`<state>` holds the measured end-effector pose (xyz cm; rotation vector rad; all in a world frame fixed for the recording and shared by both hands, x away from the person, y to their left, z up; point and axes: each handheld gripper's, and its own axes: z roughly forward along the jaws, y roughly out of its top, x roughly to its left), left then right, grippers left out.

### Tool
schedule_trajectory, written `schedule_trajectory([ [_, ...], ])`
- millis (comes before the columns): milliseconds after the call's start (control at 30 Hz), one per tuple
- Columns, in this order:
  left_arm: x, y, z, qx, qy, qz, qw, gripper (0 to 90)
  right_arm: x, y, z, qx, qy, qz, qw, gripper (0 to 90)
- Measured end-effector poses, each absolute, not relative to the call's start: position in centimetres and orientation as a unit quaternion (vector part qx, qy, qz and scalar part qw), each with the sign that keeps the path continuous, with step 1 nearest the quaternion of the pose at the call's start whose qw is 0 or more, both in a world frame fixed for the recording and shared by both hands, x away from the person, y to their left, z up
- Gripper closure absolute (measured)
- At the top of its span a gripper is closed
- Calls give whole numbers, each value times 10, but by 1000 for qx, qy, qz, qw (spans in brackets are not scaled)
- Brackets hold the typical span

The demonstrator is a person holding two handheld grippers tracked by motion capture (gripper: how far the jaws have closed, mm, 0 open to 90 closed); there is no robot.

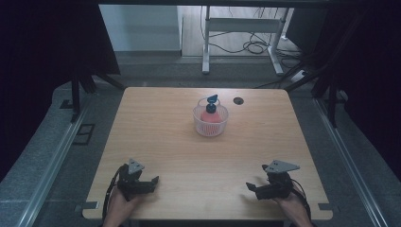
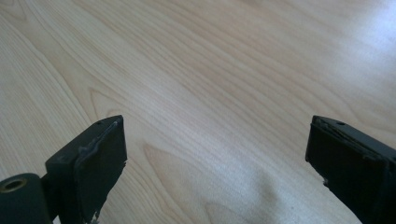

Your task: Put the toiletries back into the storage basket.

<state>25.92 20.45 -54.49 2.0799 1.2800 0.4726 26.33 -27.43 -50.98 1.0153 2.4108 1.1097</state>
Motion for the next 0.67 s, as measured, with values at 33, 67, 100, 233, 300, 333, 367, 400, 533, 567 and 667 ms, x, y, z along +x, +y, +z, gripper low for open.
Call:
schedule_trajectory([
  [33, 259, 204, -545, 792, 487, 180, 321, 101, 263, -275, -512, 353, 840, 384, 150, 51],
  [67, 259, 204, -545, 792, 487, 180, 321, 101, 263, -275, -514, 352, 841, 381, 151, 51],
  [100, 259, 205, -545, 792, 487, 180, 321, 101, 263, -275, -516, 353, 843, 378, 151, 51],
  [233, 259, 204, -545, 792, 487, 180, 321, 101, 264, -275, -523, 355, 848, 365, 149, 45],
  [300, 259, 204, -545, 792, 487, 180, 321, 101, 264, -276, -528, 355, 850, 360, 149, 43],
  [333, 259, 204, -545, 792, 487, 180, 321, 101, 264, -276, -529, 356, 851, 357, 150, 43],
  [367, 259, 204, -545, 792, 487, 180, 321, 101, 264, -276, -532, 355, 851, 356, 150, 43],
  [400, 259, 204, -545, 792, 487, 180, 321, 101, 264, -276, -534, 355, 853, 354, 148, 41],
  [533, 259, 205, -545, 792, 487, 180, 321, 101, 265, -275, -540, 352, 860, 341, 144, 0],
  [567, 259, 205, -545, 792, 487, 180, 321, 101, 265, -275, -542, 353, 859, 343, 140, 0],
  [667, 259, 204, -545, 792, 487, 180, 321, 101, 265, -275, -543, 351, 858, 348, 143, 0],
])
